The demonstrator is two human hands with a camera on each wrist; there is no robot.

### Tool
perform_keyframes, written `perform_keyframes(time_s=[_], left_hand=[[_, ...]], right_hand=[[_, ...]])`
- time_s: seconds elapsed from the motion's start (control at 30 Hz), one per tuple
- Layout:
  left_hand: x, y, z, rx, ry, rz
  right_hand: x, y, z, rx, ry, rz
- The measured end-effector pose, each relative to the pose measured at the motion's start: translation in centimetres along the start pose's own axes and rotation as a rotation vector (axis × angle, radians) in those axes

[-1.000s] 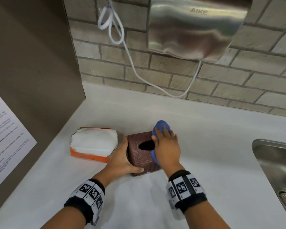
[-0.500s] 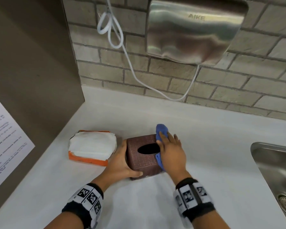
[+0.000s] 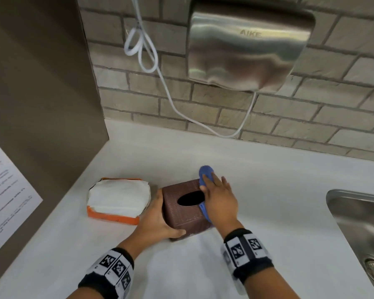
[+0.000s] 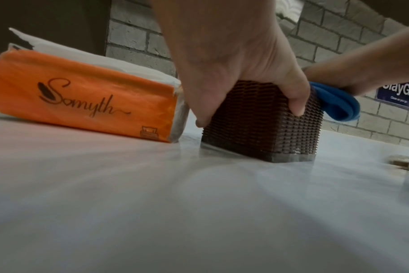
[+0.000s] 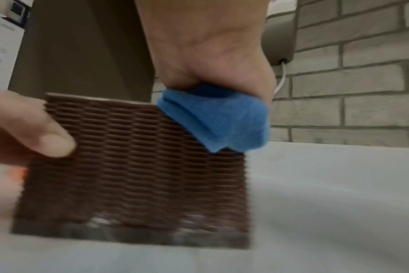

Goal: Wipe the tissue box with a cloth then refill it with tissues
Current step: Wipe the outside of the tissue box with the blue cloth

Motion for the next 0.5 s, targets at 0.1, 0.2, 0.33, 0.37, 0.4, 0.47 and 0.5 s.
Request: perform_keyframes(time_s=[0.1,0.2,0.33,0.37,0.4,0.47,0.5], left_hand=[[0.1,0.1,0.3,0.028,-0.008,-0.026],[0.3,0.6,0.0,0.040,-0.022,-0.084],[-0.2,0.2,0.0,0.063,-0.002,-0.044],[-0.4,-0.1,0.0,0.036,0.013,-0.024],[-0.5,-0.3,0.0,0.005,0.017,-0.003],[-0.5,-0.4,-0.1,-0.018,0.029,0.023],[-0.5,-0.2,0.0,-0.025,0.038,0.018]], right_hand=[[0.6,5.5,-1.8,-0.190,-0.039,-0.045],[1.7,8.9,-4.5,-0.327,0.023,-0.013],[0.9,4.2,-5.3,-0.387,0.034,-0.001],[0.4,2.3,-5.0,-0.323,0.026,-0.015],[-0.2,0.6,-4.5,-0.222,0.000,-0.016],[-0.7,-1.0,-3.5,-0.051,-0.053,-0.086],[-0.7,-0.6,-3.4,0.001,-0.053,-0.098]])
Point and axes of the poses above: each hand's wrist, its own z-axis towards the middle knuckle, its own x-axis out of the palm, y = z × x, the point moved 1 cm from there along z, towards the middle knuckle, and after that the axes turned 5 degrees about z, right-handed, at the moved point
